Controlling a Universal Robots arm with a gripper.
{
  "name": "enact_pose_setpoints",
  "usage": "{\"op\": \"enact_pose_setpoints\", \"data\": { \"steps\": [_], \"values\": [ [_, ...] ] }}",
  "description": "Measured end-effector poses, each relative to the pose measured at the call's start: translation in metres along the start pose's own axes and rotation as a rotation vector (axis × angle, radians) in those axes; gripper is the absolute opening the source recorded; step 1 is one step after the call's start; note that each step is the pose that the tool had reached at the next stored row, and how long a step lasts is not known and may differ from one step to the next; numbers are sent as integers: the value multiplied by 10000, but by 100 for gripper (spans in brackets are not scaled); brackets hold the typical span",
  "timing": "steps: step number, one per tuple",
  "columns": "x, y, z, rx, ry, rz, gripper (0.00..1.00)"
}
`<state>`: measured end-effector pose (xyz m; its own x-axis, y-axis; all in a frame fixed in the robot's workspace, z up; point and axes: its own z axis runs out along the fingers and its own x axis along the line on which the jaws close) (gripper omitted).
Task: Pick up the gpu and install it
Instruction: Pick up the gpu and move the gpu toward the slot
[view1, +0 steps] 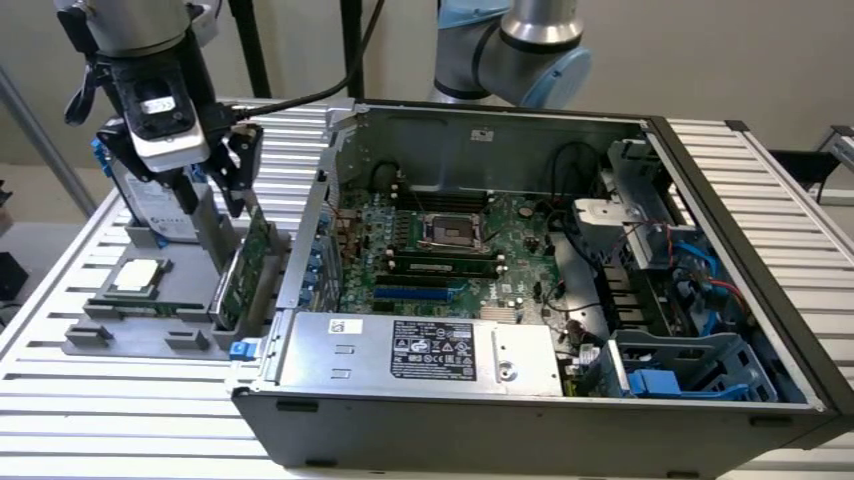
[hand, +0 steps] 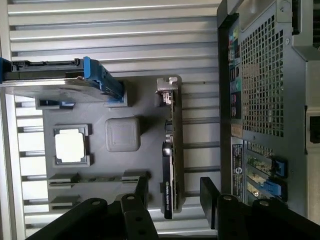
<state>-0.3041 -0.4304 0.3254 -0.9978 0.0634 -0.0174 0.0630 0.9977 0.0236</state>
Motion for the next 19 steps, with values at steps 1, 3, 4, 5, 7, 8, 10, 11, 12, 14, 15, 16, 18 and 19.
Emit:
{"op": "enact_pose_setpoints", "data": {
  "steps": [1, 3, 4, 5, 7, 8, 10, 11, 12, 14, 15, 16, 18, 19],
  "values": [
    [0, -14, 19, 0, 0, -1, 54],
    [-2, -40, 55, -2, -2, -1, 54],
    [-2, -53, 73, -2, -2, -1, 54],
    [-2, -67, 90, -2, -2, -1, 54],
    [-4, -92, 126, -2, -7, -1, 54],
    [-4, -100, 144, -3, -13, -1, 54],
    [-4, -105, 176, -2, -35, -1, 54],
    [-5, -106, 191, 0, -52, -1, 54],
    [-6, -107, 207, -1, -72, -3, 54],
    [-6, -108, 240, -2, -106, -4, 54],
    [-5, -108, 258, -2, -111, -4, 54],
    [-5, -109, 276, -2, -114, -4, 54],
    [-4, -109, 313, -2, -118, -4, 54],
    [-4, -110, 332, -3, -119, -4, 54]
  ]
}}
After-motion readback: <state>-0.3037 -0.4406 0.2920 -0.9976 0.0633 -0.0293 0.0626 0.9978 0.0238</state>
